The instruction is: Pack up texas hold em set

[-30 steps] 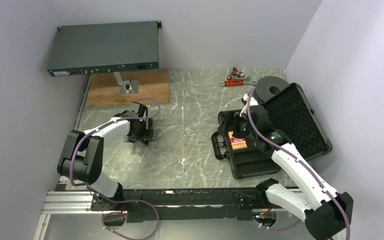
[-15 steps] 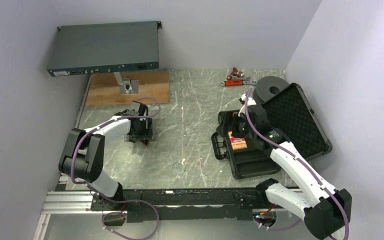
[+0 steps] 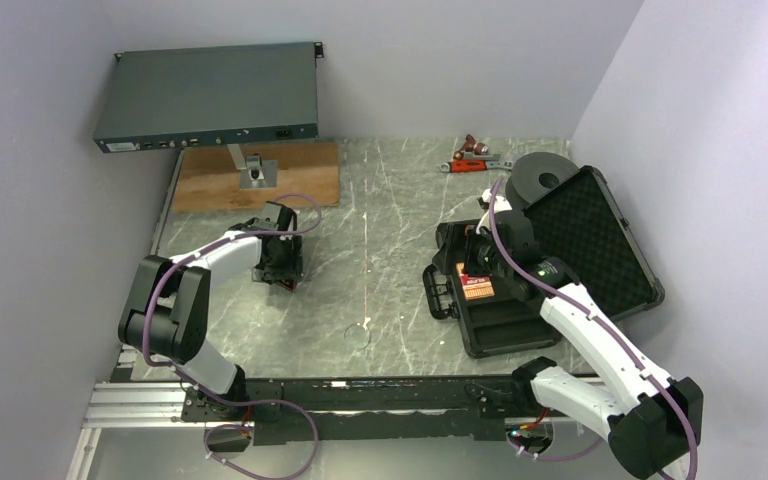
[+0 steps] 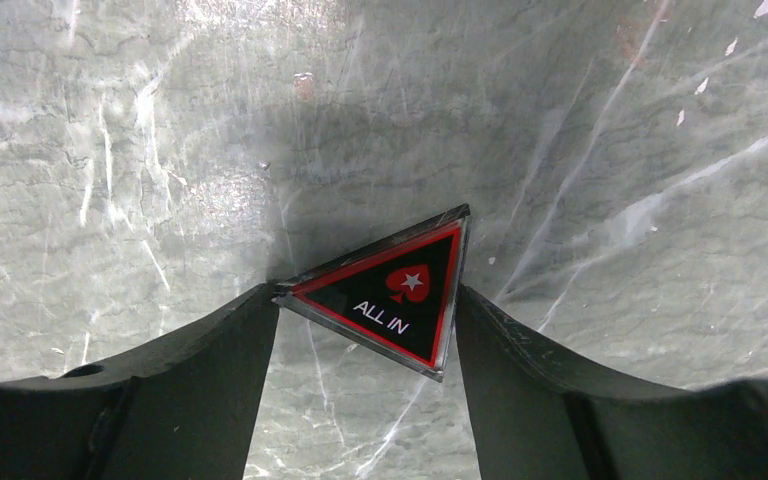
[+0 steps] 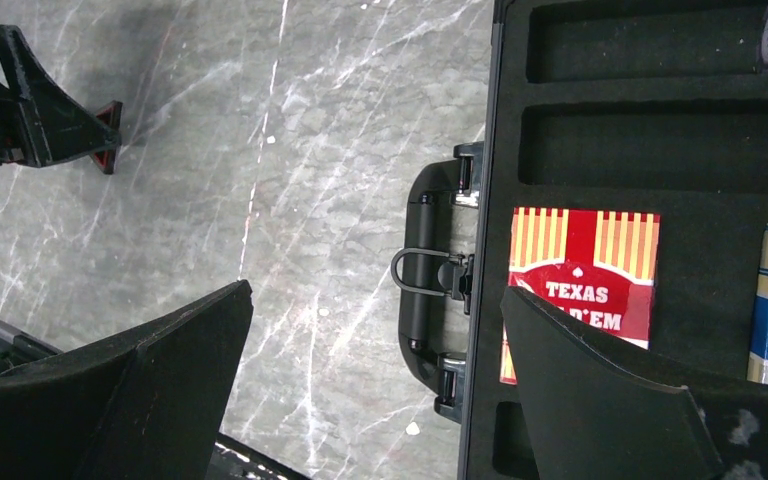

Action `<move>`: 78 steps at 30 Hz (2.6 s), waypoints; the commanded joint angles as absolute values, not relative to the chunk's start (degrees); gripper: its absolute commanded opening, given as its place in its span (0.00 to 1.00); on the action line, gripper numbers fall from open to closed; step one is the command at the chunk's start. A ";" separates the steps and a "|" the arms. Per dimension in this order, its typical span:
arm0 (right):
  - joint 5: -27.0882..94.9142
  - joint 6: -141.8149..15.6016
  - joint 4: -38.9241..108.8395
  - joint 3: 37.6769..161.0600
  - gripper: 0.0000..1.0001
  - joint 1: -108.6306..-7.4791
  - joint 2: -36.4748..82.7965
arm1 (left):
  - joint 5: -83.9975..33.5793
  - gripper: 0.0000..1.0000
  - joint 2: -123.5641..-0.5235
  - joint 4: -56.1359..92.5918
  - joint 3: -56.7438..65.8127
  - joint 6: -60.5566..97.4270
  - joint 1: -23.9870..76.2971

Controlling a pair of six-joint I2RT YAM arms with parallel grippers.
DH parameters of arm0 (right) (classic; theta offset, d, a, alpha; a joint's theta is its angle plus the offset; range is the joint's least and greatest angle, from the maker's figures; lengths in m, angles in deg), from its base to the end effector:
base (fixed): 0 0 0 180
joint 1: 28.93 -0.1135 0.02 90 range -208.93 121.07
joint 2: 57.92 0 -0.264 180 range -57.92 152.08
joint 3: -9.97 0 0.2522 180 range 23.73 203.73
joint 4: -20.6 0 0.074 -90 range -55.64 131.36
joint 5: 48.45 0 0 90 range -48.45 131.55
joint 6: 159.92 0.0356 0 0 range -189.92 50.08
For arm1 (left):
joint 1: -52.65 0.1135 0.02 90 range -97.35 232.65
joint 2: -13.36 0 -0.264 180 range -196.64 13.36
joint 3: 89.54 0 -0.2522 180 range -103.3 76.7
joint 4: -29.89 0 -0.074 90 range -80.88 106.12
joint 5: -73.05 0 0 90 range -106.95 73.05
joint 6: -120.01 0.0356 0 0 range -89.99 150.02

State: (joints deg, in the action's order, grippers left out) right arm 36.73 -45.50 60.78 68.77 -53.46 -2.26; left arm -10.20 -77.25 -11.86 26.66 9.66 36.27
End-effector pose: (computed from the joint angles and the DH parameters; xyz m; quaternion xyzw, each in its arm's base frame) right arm 0.1901 0.0900 0.2794 -0.0196 0.8943 0.2188 0.3899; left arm 0.2774 -0.0772 0.1619 -0.0449 0.9799 -0.0036 0.1945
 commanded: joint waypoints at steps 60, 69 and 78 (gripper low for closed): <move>35.84 -46.27 60.43 68.63 0.99 -53.49 -5.38 | -7.45 0.44 -77.35 -14.40 24.76 7.70 31.96; 35.08 -45.24 60.70 69.22 0.99 -53.50 -6.30 | -6.32 0.25 -76.02 -17.69 22.19 7.43 28.41; 35.84 -44.66 62.80 72.48 0.98 -53.50 -8.04 | -6.75 0.24 -73.19 -21.58 18.22 8.20 25.27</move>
